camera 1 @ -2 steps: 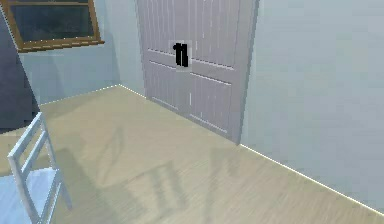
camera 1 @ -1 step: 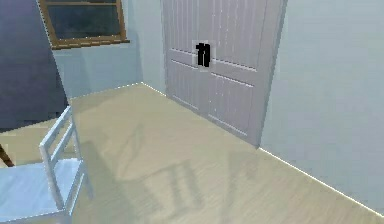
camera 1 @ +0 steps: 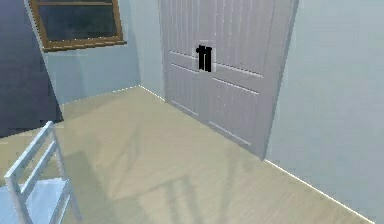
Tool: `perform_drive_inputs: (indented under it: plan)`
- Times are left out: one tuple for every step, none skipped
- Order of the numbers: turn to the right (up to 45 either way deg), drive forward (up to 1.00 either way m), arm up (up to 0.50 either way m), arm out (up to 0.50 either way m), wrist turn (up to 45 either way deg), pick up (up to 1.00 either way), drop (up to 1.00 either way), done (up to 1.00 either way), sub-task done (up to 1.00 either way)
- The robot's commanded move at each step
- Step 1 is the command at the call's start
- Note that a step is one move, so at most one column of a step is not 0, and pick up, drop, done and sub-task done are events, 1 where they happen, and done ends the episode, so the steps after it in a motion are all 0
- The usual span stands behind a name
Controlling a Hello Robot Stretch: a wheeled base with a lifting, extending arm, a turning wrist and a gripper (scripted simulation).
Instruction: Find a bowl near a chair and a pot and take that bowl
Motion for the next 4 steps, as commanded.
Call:
perform_drive_inputs:
  plan:
    - [0.0, 0.85, 0.0, 0.0, 0.0, 0.0, 0.0, 0.0, 0.0]
    - [-36.0, 0.0, 0.0, 0.0, 0.0, 0.0, 0.0, 0.0, 0.0]
    - [0.0, 0.85, 0.0, 0.0, 0.0, 0.0, 0.0, 0.0, 0.0]
    - [-45.0, 0.0, 0.0, 0.0, 0.0, 0.0, 0.0, 0.0, 0.0]
